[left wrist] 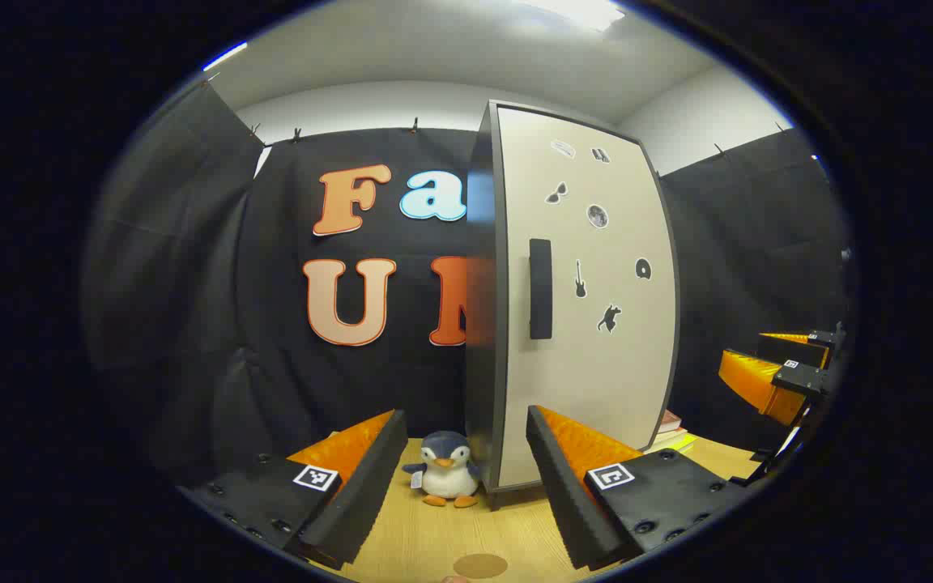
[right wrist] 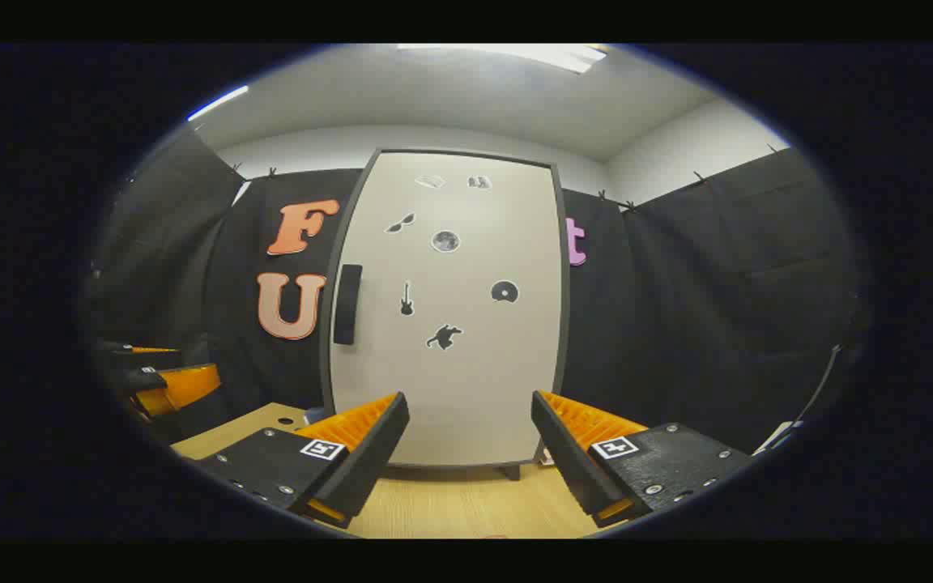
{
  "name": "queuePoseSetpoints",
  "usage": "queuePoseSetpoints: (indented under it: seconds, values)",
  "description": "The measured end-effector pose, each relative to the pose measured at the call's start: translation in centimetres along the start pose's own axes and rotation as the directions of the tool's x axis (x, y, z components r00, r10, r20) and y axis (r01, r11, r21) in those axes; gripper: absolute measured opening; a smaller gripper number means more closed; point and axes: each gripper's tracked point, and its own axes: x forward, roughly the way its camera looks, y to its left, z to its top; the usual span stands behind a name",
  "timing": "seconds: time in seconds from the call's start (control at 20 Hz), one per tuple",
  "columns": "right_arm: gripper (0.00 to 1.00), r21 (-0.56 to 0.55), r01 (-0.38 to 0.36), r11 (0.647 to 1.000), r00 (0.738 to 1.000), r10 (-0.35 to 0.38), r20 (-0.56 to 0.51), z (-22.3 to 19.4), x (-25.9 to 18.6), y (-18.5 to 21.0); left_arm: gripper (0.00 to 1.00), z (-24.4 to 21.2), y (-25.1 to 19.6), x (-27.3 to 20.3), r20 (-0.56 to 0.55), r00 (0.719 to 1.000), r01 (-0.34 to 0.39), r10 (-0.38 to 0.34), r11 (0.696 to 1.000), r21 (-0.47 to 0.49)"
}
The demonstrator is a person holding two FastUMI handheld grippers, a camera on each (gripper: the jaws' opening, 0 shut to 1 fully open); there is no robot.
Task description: Open the cabinet door with the right hand, grasp the bottle in the cabinet with the left hand and place it on the coaster, then close the cabinet door with the right hand.
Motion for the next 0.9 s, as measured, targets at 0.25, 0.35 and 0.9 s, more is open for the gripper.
queuePoseSetpoints:
  seconds: [0.25,0.35,0.9]
  values:
    - [0.95,-0.035,0.011,0.999,1.0,-0.01,0.024,1.3,1.0,0.1,0.96,0.4,0.3,1.4,0.0,1.0,-0.017,0.017,1.0,-0.006]
    - [0.94,-0.057,-0.001,0.998,1.0,0.002,0.022,1.5,1.2,0.9,0.96,0.9,0.8,1.6,0.013,0.999,-0.03,0.031,1.0,-0.004]
    - [0.95,-0.156,-0.05,0.986,0.999,0.05,-0.004,0.7,2.4,4.6,0.96,1.3,2.1,1.5,0.031,0.997,-0.074,0.073,0.997,0.022]
